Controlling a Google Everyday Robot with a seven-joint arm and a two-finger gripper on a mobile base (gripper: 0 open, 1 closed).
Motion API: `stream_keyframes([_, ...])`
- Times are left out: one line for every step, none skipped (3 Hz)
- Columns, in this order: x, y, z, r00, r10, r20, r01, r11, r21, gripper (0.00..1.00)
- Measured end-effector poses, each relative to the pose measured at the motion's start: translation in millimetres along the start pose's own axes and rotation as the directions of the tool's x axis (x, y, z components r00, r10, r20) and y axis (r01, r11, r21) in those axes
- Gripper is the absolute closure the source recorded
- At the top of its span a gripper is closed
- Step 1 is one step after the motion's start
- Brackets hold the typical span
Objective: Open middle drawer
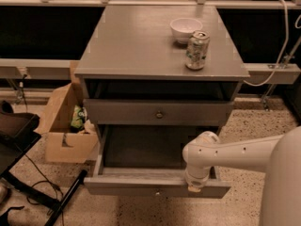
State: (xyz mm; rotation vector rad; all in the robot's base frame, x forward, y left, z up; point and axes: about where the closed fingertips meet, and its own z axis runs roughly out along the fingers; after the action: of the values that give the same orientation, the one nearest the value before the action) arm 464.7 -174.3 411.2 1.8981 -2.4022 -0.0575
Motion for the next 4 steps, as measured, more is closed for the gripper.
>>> stream_keyframes([0.0, -0.1, 0.0, 1.0, 0.0, 0.0, 0.0, 1.0, 0.0, 1.0])
stream_keyframes([3.0, 9.5, -5.3, 1.0, 0.009, -0.019, -0.009, 1.0, -0.002, 1.0])
stream_keyframes([3.0, 9.5, -5.3, 1.0, 0.009, -0.019, -0.009, 1.0, -0.002, 1.0])
stream_keyframes([8.2, 20.1, -11.2, 0.999, 0.02, -0.036, -0.02, 0.9998, -0.009, 1.0])
